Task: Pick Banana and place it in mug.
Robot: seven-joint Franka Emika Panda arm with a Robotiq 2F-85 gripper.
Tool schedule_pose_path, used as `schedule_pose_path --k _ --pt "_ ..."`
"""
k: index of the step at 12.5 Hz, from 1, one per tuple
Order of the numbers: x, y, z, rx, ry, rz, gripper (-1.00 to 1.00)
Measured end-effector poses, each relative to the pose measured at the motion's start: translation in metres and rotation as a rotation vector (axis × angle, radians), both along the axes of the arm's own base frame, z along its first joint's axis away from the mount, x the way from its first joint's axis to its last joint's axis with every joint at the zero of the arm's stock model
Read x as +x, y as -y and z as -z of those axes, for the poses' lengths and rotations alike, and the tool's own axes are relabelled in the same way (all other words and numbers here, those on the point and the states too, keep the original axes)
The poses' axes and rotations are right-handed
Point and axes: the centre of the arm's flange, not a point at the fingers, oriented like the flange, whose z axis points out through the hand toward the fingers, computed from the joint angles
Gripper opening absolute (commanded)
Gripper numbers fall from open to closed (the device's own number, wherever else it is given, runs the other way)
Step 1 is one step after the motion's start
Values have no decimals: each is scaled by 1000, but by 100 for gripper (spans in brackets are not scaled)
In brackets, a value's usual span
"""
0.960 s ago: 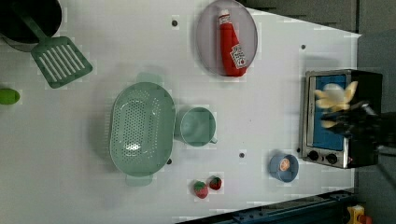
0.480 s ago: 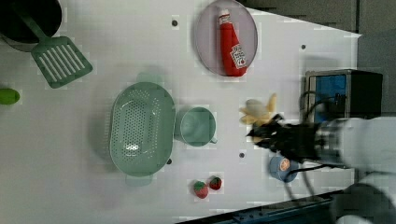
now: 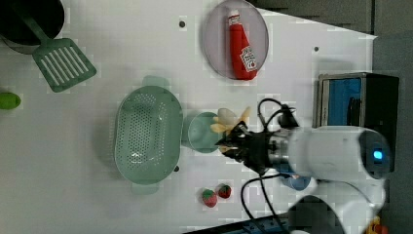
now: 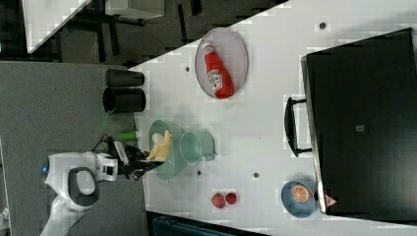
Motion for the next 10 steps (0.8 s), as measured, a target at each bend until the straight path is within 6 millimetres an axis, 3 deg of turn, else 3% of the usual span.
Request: schedule_pose_path --k 2,5,8,10 --pt "-2 0 40 -53 -30 -26 -46" --pt "18 3 84 21 -20 80 -40" --pt "9 27 117 -4 -74 137 24" --pt "3 38 126 -30 -89 152 69"
